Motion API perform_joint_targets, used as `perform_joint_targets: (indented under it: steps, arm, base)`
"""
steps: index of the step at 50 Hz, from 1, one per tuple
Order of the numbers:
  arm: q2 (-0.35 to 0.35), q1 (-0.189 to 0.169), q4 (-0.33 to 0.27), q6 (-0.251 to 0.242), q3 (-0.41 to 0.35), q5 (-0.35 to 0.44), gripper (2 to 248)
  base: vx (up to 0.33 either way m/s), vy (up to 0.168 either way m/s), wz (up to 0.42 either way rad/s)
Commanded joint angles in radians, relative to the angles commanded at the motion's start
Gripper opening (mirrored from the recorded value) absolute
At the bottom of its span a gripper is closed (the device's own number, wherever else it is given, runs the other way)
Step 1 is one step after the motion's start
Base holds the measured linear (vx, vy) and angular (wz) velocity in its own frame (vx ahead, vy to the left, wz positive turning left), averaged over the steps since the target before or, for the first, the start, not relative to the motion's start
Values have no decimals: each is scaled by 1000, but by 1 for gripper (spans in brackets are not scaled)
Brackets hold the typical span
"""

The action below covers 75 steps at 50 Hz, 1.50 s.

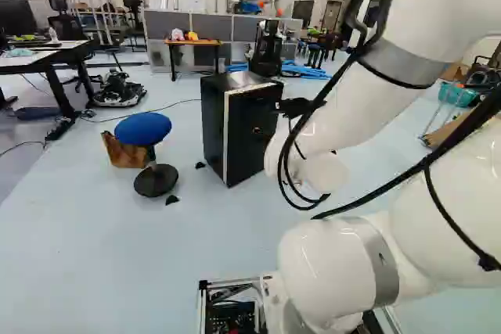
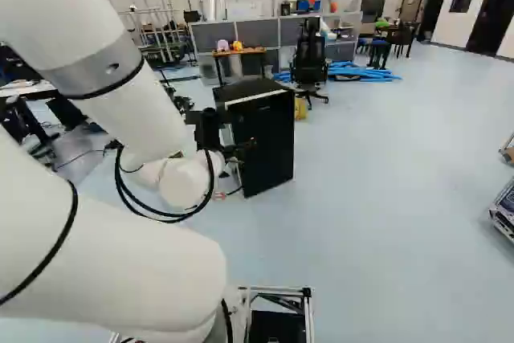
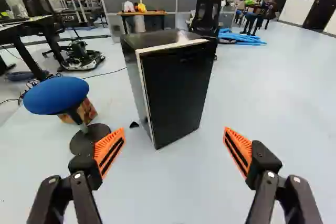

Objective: Grab a drink from the fridge

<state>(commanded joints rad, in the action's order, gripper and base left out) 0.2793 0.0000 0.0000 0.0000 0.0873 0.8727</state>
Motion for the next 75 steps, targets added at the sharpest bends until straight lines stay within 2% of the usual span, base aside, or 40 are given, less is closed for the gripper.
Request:
perform_joint_targets:
  steps: [45, 54, 75]
  arm:
    - [0, 0, 0, 0, 0, 0, 247]
    - [0, 0, 0, 0, 0, 0, 247]
    - [0, 0, 0, 0, 0, 0, 247]
  base:
    - [0, 0, -1]
    - [-6, -87, -358]
    - [54, 0, 4]
